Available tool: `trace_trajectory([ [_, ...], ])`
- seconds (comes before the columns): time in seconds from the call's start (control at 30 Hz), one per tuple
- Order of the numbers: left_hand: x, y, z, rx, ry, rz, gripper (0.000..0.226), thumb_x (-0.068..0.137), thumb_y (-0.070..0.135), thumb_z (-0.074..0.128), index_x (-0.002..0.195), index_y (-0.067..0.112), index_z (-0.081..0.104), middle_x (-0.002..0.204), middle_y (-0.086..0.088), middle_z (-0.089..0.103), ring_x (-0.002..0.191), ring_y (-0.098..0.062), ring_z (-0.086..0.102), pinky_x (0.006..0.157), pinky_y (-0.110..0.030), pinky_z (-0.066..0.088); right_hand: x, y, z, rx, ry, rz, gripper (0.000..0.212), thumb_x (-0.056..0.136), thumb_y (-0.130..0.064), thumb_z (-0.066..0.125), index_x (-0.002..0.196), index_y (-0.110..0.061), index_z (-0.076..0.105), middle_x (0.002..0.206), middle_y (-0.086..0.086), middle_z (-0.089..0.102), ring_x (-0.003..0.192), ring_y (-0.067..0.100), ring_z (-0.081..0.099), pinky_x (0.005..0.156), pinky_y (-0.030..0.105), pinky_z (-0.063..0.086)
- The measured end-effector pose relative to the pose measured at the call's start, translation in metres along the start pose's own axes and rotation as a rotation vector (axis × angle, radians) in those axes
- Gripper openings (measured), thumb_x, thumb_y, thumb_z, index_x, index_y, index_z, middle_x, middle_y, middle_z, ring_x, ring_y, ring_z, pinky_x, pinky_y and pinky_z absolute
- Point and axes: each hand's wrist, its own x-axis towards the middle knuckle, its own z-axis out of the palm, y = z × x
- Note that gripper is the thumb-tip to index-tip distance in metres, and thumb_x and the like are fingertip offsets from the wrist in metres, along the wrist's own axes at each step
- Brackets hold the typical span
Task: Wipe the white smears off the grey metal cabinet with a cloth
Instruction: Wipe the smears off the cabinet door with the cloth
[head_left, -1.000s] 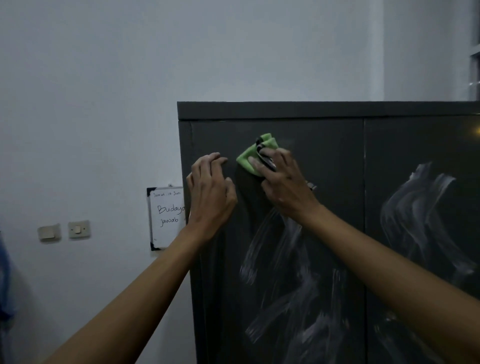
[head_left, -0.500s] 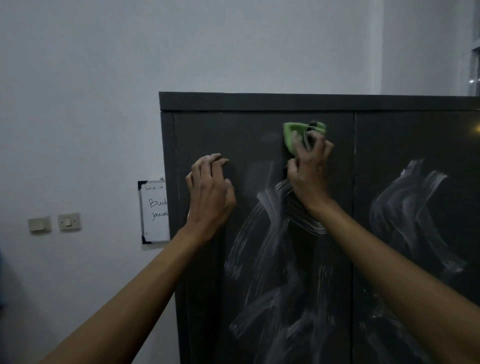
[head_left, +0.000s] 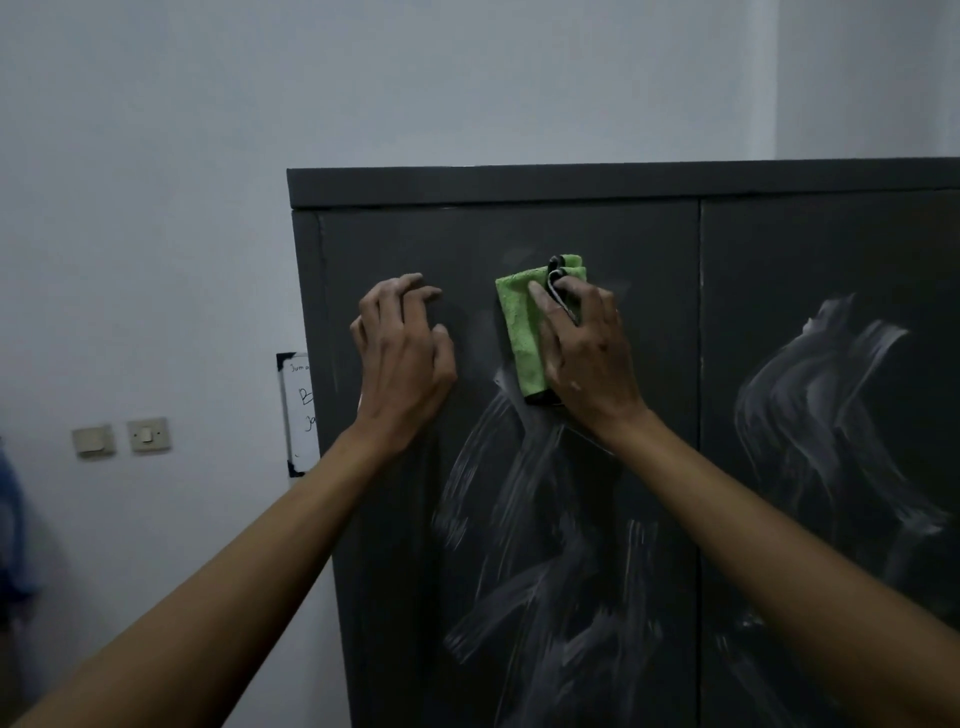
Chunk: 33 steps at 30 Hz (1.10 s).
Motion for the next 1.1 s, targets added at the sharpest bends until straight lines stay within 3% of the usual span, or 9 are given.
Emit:
trace_trajectory([
  [0.13, -0.002, -0.003, -0.003, 0.007, -0.004, 0.011, 0.037, 0.093, 0.015, 0.059, 0.130, 0.007, 0.061, 0.144, -0.015, 0.050, 0.141, -0.031, 0.039, 0.108, -0.045, 0.036, 0.002, 0.001, -0.005, 0.039, 0.052, 0.064, 0.052, 0.102, -0.017, 0.066, 0.151, -0.005, 0.054, 0.137, 0.020, 0.054, 0.123, 0.034, 0.053, 0.096, 0.046, 0.056],
  [0.3, -0.005, -0.002, -0.001, -0.001, -0.008, 0.006, 0.035, 0.094, 0.015, 0.061, 0.128, 0.008, 0.062, 0.146, -0.014, 0.049, 0.143, -0.030, 0.037, 0.110, -0.047, 0.035, 0.005, -0.010, -0.017, -0.329, -0.087, 0.148, 0.063, 0.106, -0.040, 0.053, 0.155, -0.002, 0.044, 0.154, 0.024, 0.039, 0.139, 0.036, 0.022, 0.110, 0.048, 0.030],
  [0.5, -0.009, -0.005, -0.002, -0.024, -0.023, 0.006, 0.033, 0.093, 0.016, 0.062, 0.126, 0.009, 0.063, 0.146, -0.013, 0.049, 0.144, -0.030, 0.036, 0.111, -0.049, 0.035, 0.016, -0.026, -0.018, -0.614, -0.230, 0.059, 0.045, 0.100, -0.008, 0.045, 0.144, 0.003, 0.051, 0.158, 0.017, 0.041, 0.142, 0.033, 0.029, 0.119, 0.040, 0.030],
  [0.63, -0.008, -0.010, -0.007, -0.040, -0.013, 0.007, 0.032, 0.094, 0.016, 0.062, 0.125, 0.009, 0.064, 0.143, -0.013, 0.052, 0.144, -0.031, 0.036, 0.112, -0.049, 0.035, 0.023, -0.026, -0.021, -0.579, -0.387, -0.005, 0.049, 0.105, 0.001, 0.034, 0.151, 0.017, 0.028, 0.165, 0.031, 0.020, 0.146, 0.041, 0.034, 0.125, 0.047, 0.025],
  [0.7, -0.009, -0.011, -0.008, -0.043, -0.019, 0.005, 0.031, 0.094, 0.016, 0.062, 0.124, 0.009, 0.064, 0.142, -0.013, 0.053, 0.144, -0.031, 0.036, 0.112, -0.049, 0.034, 0.027, -0.028, -0.023, -0.647, -0.380, 0.004, 0.054, 0.104, 0.006, 0.030, 0.154, 0.021, 0.015, 0.161, 0.038, 0.024, 0.143, 0.043, 0.037, 0.123, 0.047, 0.029],
  [0.8, -0.009, -0.012, -0.009, -0.048, -0.022, 0.001, 0.029, 0.095, 0.017, 0.061, 0.123, 0.009, 0.064, 0.141, -0.012, 0.054, 0.144, -0.030, 0.035, 0.111, -0.049, 0.034, 0.037, -0.028, -0.035, -0.671, -0.396, 0.074, 0.036, 0.101, 0.000, 0.042, 0.135, 0.012, 0.048, 0.148, 0.027, 0.041, 0.135, 0.041, 0.025, 0.113, 0.044, 0.027],
  [0.9, -0.009, -0.009, -0.008, -0.051, -0.033, -0.006, 0.029, 0.095, 0.018, 0.060, 0.123, 0.010, 0.064, 0.141, -0.011, 0.054, 0.144, -0.029, 0.035, 0.112, -0.048, 0.033, 0.045, -0.023, -0.047, -0.610, -0.370, 0.059, 0.018, 0.102, -0.022, 0.059, 0.102, -0.004, 0.064, 0.126, 0.015, 0.048, 0.119, 0.034, 0.047, 0.096, 0.041, 0.035],
  [1.0, -0.010, -0.003, -0.005, -0.073, -0.038, 0.000, 0.028, 0.095, 0.018, 0.060, 0.122, 0.010, 0.064, 0.141, -0.010, 0.054, 0.144, -0.029, 0.035, 0.112, -0.048, 0.033, 0.041, -0.019, -0.043, -0.504, -0.423, 0.089, 0.019, 0.110, -0.016, 0.053, 0.113, 0.001, 0.058, 0.125, 0.019, 0.047, 0.096, 0.027, 0.065, 0.078, 0.035, 0.054],
  [1.1, -0.012, 0.005, 0.000, -0.107, -0.046, 0.011, 0.028, 0.095, 0.016, 0.060, 0.122, 0.009, 0.064, 0.140, -0.011, 0.054, 0.143, -0.029, 0.035, 0.111, -0.047, 0.034, 0.030, -0.024, -0.035, -0.415, -0.384, 0.127, 0.026, 0.108, -0.004, 0.047, 0.132, 0.007, 0.048, 0.127, 0.023, 0.049, 0.098, 0.027, 0.062, 0.079, 0.030, 0.057],
])
